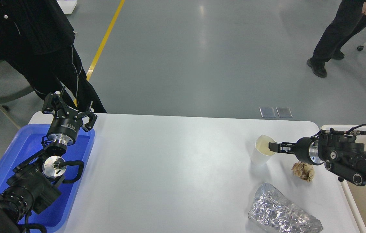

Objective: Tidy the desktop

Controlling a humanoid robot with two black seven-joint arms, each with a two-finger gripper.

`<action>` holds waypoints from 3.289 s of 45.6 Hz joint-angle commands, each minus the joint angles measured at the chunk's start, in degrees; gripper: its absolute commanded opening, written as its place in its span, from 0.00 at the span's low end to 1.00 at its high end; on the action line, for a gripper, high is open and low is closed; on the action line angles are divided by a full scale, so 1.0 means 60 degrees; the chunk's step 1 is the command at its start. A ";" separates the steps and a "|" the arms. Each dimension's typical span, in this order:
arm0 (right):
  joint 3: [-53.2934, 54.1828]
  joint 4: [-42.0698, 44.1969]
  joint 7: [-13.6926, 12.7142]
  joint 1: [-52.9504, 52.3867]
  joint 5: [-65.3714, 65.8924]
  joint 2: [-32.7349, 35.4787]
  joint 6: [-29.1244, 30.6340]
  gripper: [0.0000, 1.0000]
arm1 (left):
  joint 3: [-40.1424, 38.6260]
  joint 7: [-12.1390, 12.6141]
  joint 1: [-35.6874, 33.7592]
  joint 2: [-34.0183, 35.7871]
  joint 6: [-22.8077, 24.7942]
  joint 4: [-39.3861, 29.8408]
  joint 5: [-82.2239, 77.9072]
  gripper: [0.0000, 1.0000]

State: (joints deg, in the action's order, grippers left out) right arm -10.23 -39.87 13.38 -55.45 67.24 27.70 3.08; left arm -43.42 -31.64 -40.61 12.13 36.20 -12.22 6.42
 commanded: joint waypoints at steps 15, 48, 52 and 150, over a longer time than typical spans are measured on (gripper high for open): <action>-0.0361 0.0375 0.0025 0.0028 0.0000 -0.0310 -0.0030 0.00 | 0.0000 0.0000 0.0000 0.0000 -0.0013 0.0000 0.0000 1.00; -0.0463 -0.1674 0.0099 -0.2138 -0.0147 0.2047 0.1375 0.00 | 0.0000 0.0000 0.0000 0.0000 -0.0013 0.0000 0.0000 1.00; -0.0493 -0.2319 0.0098 -0.2885 -0.0147 0.2662 0.1872 0.00 | 0.0000 0.0000 0.0000 0.0000 -0.0013 0.0000 0.0000 1.00; 0.0502 0.6555 0.0685 0.4012 -1.1279 0.1478 0.2182 0.00 | 0.0000 0.0000 0.0000 0.0000 -0.0013 0.0000 0.0000 1.00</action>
State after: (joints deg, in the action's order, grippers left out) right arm -10.79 -13.08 18.24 -38.93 6.63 45.28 16.83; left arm -43.42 -31.64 -40.60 12.13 36.12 -12.22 6.41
